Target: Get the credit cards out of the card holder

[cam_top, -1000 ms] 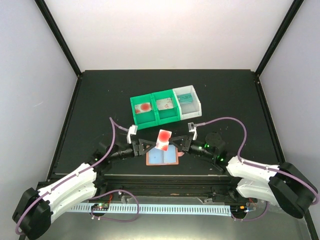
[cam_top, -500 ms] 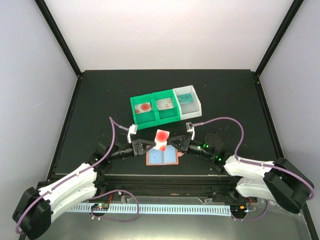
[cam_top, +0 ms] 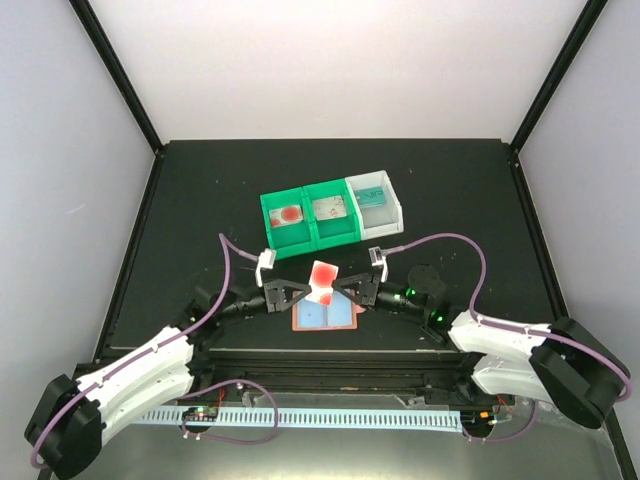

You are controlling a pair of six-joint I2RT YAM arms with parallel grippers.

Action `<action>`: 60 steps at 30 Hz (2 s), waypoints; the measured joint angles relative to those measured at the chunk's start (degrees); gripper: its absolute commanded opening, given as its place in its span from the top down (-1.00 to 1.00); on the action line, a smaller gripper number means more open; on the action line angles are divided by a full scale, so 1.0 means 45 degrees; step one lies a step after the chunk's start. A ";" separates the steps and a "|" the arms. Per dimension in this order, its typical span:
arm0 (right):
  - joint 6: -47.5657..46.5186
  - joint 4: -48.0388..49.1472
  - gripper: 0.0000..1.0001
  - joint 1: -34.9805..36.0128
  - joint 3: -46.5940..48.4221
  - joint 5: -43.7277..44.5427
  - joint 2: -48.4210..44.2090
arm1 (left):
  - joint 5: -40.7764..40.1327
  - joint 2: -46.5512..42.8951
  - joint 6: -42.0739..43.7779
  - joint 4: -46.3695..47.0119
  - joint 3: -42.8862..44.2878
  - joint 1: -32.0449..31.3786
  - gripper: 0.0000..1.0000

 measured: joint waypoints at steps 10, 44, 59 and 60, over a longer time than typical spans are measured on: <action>-0.4721 -0.6742 0.55 -0.0087 0.2273 -0.0529 -0.2637 | 0.0709 -0.1137 0.1360 -0.1724 0.0262 0.0000 0.97; -1.1594 -1.4693 0.98 -0.0408 0.6343 -0.2613 -0.1622 | 0.2871 -0.1739 0.4745 -0.5833 0.2006 0.0000 0.95; -1.0049 -1.2857 0.98 -0.0461 0.5877 -0.2142 -0.1535 | -0.2278 -0.3934 0.5338 -0.9568 0.3575 0.0010 -0.98; -0.9840 -1.2628 0.98 -0.0461 0.5877 -0.1987 -0.1433 | -0.2710 -0.4133 0.5348 -0.9821 0.3725 0.0005 -0.98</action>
